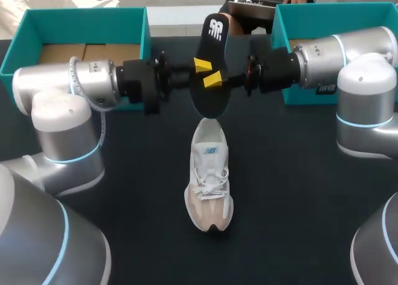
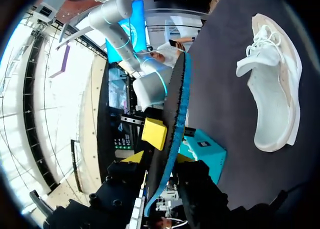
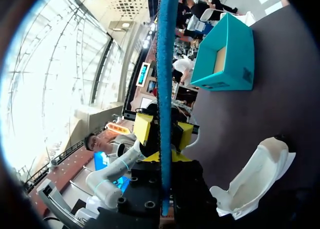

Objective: Take the shoe out of the shoebox, open the shoe tongue, remove and reinsert the insole, then place the shoe into the shoebox

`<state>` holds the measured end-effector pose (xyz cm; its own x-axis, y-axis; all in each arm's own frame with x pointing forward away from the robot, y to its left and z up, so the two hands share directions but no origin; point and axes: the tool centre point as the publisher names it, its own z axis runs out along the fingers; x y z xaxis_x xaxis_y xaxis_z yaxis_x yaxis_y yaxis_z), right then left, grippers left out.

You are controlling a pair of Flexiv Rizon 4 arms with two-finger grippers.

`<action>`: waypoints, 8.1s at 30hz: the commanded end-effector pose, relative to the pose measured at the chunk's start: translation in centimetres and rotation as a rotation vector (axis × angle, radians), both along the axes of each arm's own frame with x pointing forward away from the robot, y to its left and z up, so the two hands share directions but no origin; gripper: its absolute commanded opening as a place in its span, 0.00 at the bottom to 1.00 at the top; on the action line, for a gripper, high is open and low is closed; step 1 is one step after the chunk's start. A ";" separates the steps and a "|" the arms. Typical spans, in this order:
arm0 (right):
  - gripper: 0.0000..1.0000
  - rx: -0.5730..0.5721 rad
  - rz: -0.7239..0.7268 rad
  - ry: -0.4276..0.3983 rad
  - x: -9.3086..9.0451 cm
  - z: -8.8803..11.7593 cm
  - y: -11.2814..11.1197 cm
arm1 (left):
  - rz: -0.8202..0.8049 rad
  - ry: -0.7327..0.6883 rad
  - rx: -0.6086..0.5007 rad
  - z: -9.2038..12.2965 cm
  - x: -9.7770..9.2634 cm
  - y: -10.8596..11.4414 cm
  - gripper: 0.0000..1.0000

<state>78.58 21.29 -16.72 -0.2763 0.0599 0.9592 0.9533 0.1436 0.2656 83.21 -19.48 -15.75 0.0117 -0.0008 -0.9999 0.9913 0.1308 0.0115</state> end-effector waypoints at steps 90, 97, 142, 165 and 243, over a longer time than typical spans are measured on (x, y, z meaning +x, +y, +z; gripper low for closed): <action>0.00 -0.212 0.080 -0.848 2.5 -11.9 -0.6 | 0.234 1.187 0.477 -21.1 -4.7 6.2 1.00; 0.00 -0.200 0.096 -0.868 2.5 -12.8 -0.3 | 0.244 1.196 0.456 -20.9 -4.1 5.7 1.00; 0.00 -0.137 0.093 -0.630 -2.2 -20.5 0.9 | 0.289 1.216 0.433 -20.9 -3.6 5.2 1.00; 0.31 -0.177 0.094 -0.737 -0.2 -17.2 0.5 | 0.289 1.216 0.433 -20.9 -3.6 5.2 1.00; 0.29 -0.337 0.186 -0.571 -2.1 -17.6 -1.4 | 0.289 1.216 0.433 -20.9 -3.6 5.2 1.00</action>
